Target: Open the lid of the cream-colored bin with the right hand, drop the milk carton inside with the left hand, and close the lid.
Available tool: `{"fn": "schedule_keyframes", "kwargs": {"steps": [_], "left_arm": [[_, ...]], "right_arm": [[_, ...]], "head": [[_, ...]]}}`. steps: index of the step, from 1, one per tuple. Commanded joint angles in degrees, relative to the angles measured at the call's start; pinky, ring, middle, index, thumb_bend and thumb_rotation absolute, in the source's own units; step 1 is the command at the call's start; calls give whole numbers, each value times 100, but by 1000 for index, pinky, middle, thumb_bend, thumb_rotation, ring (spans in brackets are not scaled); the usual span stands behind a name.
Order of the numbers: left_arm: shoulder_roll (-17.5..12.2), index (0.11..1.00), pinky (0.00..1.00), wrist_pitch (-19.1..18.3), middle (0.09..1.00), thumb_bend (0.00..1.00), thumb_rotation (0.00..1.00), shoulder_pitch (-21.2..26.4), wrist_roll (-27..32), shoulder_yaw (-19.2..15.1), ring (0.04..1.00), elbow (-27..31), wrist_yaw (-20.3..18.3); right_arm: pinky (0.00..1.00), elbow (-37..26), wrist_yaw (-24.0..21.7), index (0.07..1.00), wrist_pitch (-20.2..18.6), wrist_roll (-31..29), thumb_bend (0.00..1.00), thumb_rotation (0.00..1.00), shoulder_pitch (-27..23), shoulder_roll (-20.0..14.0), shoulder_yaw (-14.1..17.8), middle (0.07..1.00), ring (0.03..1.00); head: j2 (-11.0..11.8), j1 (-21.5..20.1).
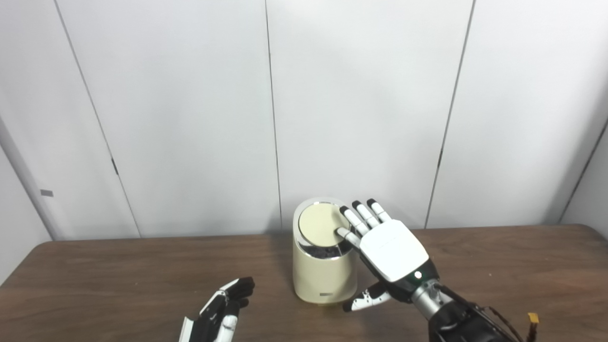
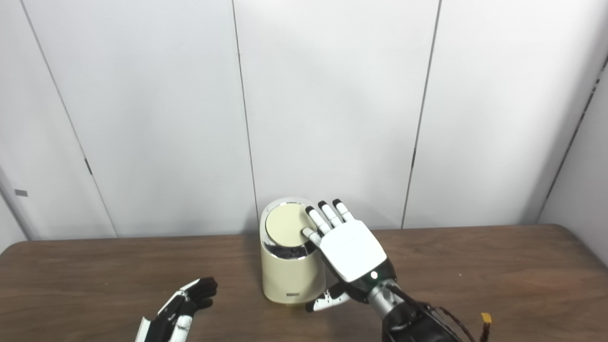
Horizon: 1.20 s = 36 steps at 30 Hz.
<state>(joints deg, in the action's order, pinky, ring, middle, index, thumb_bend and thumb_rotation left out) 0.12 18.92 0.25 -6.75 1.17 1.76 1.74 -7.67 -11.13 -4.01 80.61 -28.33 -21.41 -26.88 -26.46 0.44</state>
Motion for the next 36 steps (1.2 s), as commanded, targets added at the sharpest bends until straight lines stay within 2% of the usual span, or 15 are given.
{"fn": "schedule_keyframes", "kwargs": {"steps": [1, 8, 12, 16, 22, 27, 32, 36], "left_arm": [[46, 792, 778, 66, 784, 444, 853, 58, -33, 27, 790, 94, 47], [70, 788, 769, 49, 778, 437, 849, 57, -54, 43, 787, 124, 54], [67, 789, 789, -10, 784, 446, 854, 30, -62, 54, 793, 185, 44], [67, 790, 789, -45, 784, 452, 860, 14, -77, 55, 793, 217, 61], [46, 789, 784, -10, 787, 448, 853, 22, -28, 57, 791, 218, 41], [58, 787, 778, -87, 781, 451, 845, 22, -40, 50, 790, 249, 51], [62, 786, 774, -110, 776, 446, 848, 9, -99, 68, 784, 290, 66], [58, 789, 778, -144, 783, 444, 855, -24, -109, 89, 787, 358, 53]], "right_arm": [[1000, 154, -731, 795, 121, 91, 853, 692, 9, -120, -105, 1000, 1000], [1000, 88, -1301, 785, 138, 87, 915, 702, -53, -85, -176, 1000, 1000], [1000, 105, -1392, 770, 127, 74, 943, 695, -54, -43, -181, 1000, 1000], [1000, 101, -1527, 769, 155, -33, 945, 736, -69, -23, -196, 1000, 1000], [1000, 234, -1381, 752, 190, -111, 971, 692, -35, -27, -250, 1000, 1000], [1000, 318, -1339, 742, 183, -83, 973, 708, -15, -26, -294, 1000, 1000], [1000, 523, -1091, 754, 180, -195, 974, 711, -27, 3, -289, 1000, 1000], [1000, 744, -947, 799, 148, -387, 955, 712, -78, 56, -279, 1000, 1000]], "head": [[-9, 2], [-30, 25], [-56, 37], [-76, 33], [-96, 36], [-109, 54], [-123, 91], [-158, 105]]}}
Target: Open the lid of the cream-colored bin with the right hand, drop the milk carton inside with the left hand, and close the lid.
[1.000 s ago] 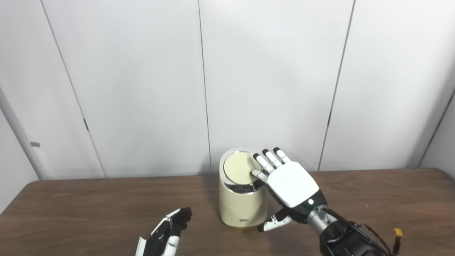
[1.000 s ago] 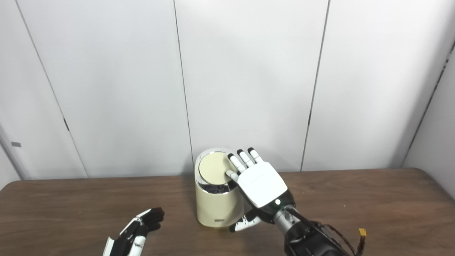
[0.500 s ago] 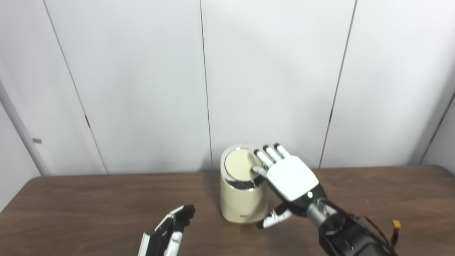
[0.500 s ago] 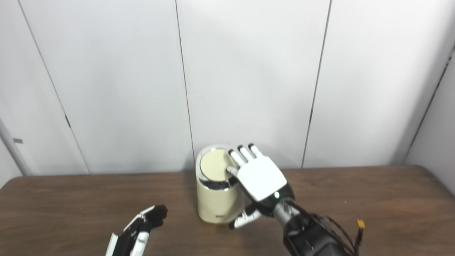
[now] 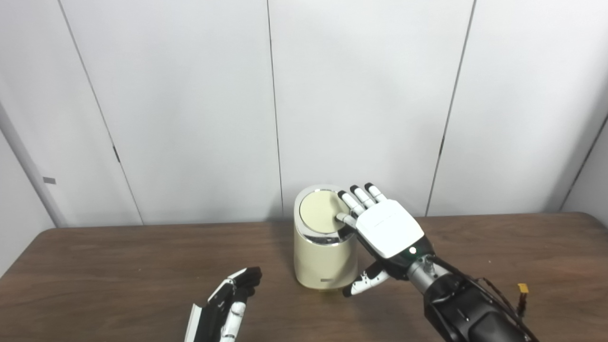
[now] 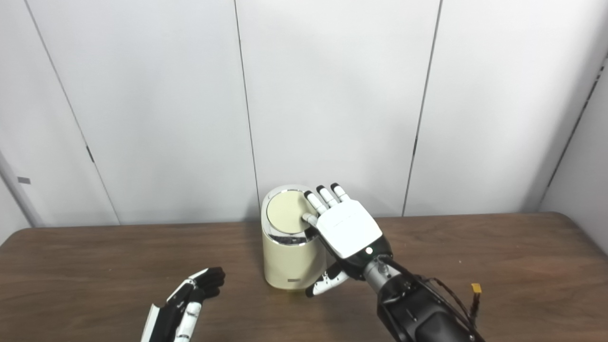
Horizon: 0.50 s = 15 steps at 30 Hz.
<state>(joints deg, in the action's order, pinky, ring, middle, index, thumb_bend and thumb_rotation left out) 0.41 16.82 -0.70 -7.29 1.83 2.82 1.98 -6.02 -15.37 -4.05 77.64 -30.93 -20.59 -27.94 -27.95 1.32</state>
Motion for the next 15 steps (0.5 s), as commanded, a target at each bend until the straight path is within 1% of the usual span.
{"fn": "schedule_keyframes", "kwargs": {"steps": [1, 4, 9, 12, 15], "left_arm": [[31, 789, 779, 54, 783, 446, 855, 66, -58, 26, 788, 267, 31], [68, 787, 778, 23, 778, 448, 847, 46, -75, 26, 788, 301, 66], [69, 788, 780, -40, 778, 458, 855, 19, -130, 45, 789, 368, 62], [69, 788, 788, -47, 780, 454, 856, 12, -127, 54, 792, 397, 51], [76, 790, 791, -57, 781, 449, 854, 11, -114, 52, 793, 404, 52]], "right_arm": [[1000, 654, -461, 807, 169, -157, 948, 707, 163, -13, -182, 1000, 1000], [1000, 840, -400, 829, 215, -314, 923, 710, 79, 19, -261, 1000, 1000], [1000, 1062, -369, 851, 318, -403, 889, 690, -62, 31, -525, 1000, 1000], [1000, 1166, -377, 849, 296, -401, 896, 689, -123, 68, -682, 1000, 1000], [1000, 1213, -366, 847, 238, -387, 903, 689, -143, 88, -754, 1000, 1000]], "head": [[-9, 17], [-33, 49], [-71, 81], [-79, 96], [-79, 96]]}}
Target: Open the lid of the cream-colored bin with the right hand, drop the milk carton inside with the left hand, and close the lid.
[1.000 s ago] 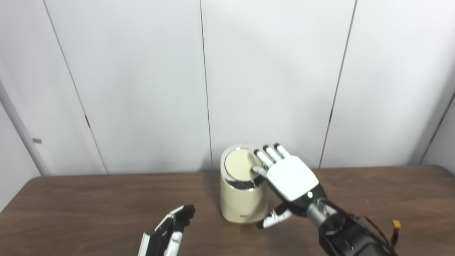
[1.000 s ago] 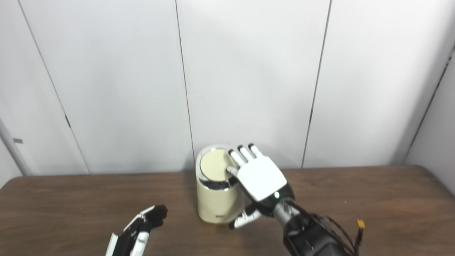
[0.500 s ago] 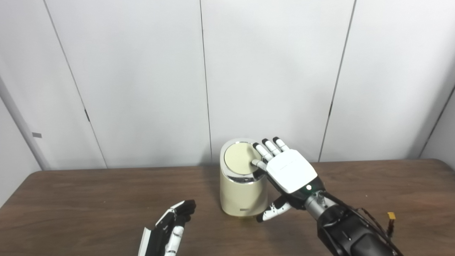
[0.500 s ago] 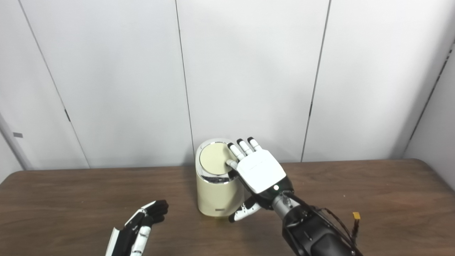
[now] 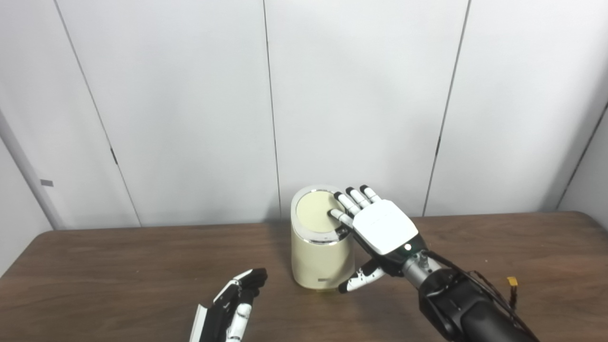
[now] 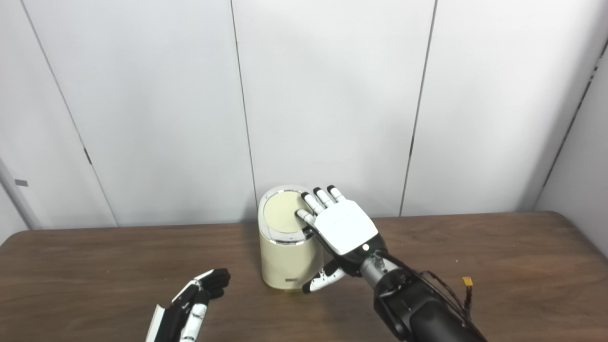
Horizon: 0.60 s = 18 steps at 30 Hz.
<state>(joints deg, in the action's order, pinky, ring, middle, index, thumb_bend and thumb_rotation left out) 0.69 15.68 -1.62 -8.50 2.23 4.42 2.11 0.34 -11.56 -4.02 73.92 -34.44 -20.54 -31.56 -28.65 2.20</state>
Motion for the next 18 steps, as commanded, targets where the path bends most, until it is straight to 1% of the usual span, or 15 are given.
{"fn": "schedule_keyframes", "kwargs": {"steps": [1, 5, 10, 13, 15, 18], "left_arm": [[50, 789, 785, 52, 779, 450, 851, 104, 17, 10, 790, 245, 40], [40, 786, 772, 112, 776, 458, 840, 140, 65, -11, 787, 164, 47], [40, 785, 771, 103, 775, 460, 848, 148, 18, -19, 787, 144, 64], [17, 791, 794, 42, 782, 457, 854, 142, 43, -11, 796, 164, 25], [11, 793, 794, 31, 783, 452, 860, 136, 31, -8, 796, 168, 20], [15, 795, 801, -1, 786, 451, 855, 130, 45, -7, 800, 184, 16]], "right_arm": [[1000, 597, -735, 842, 215, -12, 903, 690, 207, 93, -405, 1000, 1000], [1000, 602, -700, 831, 169, -80, 899, 688, 215, 91, -386, 1000, 1000], [1000, 489, -762, 830, 123, -176, 881, 686, 245, 61, -332, 1000, 1000], [1000, 416, -710, 826, 58, -188, 890, 692, 286, 68, -286, 1000, 1000], [1000, 338, -560, 831, -47, -190, 892, 698, 358, 113, -200, 1000, 1000], [1000, 171, -141, 845, -199, -302, 860, 686, 521, 237, 27, 1000, 1000]], "head": [[-8, 8], [-3, -26], [9, -42], [29, -57], [47, -49], [53, -69]]}}
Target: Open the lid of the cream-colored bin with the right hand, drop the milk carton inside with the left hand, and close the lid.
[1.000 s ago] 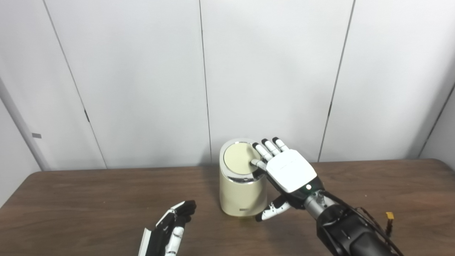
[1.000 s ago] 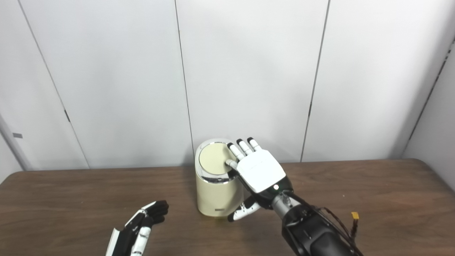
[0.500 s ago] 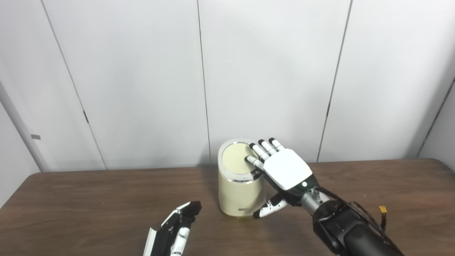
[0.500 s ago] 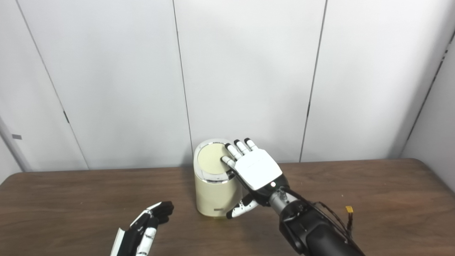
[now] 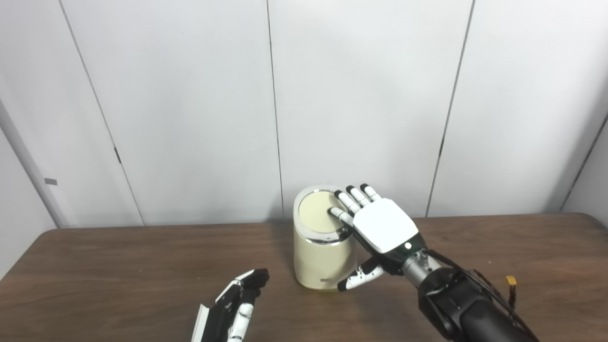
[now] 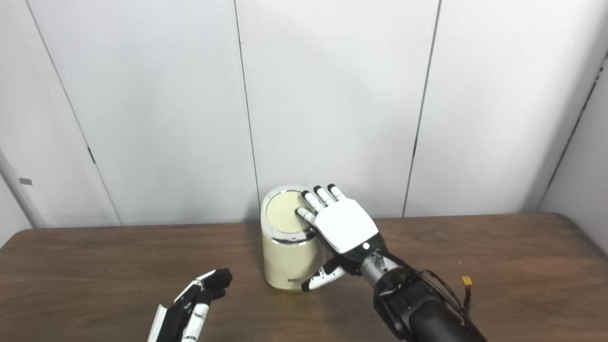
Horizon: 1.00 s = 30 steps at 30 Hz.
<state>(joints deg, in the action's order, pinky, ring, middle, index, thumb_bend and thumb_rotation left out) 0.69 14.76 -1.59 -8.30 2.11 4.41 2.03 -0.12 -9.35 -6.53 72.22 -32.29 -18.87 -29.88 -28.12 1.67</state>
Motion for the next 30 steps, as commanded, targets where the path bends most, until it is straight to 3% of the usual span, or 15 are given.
{"fn": "schedule_keyframes", "kwargs": {"steps": [1, 5, 9, 19, 24, 30], "left_arm": [[12, 794, 797, 104, 785, 441, 851, 131, 32, 6, 798, 181, 21], [-11, 792, 785, 166, 786, 430, 853, 161, 40, 6, 791, 122, 13], [-48, 793, 784, 227, 787, 421, 858, 184, 43, 17, 793, 55, 2], [-51, 793, 789, 254, 784, 436, 858, 197, 24, 23, 795, -3, 17], [-51, 794, 798, 181, 786, 433, 855, 182, 37, 29, 799, 31, 0], [-52, 791, 788, 216, 783, 430, 853, 212, 35, 21, 796, -38, 21]], "right_arm": [[1000, 157, -89, 859, 65, -227, 827, 684, 373, 116, -41, 1000, 1000], [1000, 32, 760, 892, 237, -490, 705, 673, 526, 236, 234, 992, 1000], [1000, -81, 1078, 915, 245, -630, 692, 663, 536, 292, 326, 1000, 1000], [1000, -226, 998, 940, 164, -657, 656, 723, 467, 316, 377, 1000, 1000], [1000, -198, 1082, 931, 200, -790, 684, 692, 469, 367, 473, 999, 1000], [1000, -331, 1039, 988, 161, -979, 700, 686, 428, 457, 679, 1000, 1000]], "head": [[0, -16], [19, -30], [35, -32], [56, -44], [68, -59], [101, -65]]}}
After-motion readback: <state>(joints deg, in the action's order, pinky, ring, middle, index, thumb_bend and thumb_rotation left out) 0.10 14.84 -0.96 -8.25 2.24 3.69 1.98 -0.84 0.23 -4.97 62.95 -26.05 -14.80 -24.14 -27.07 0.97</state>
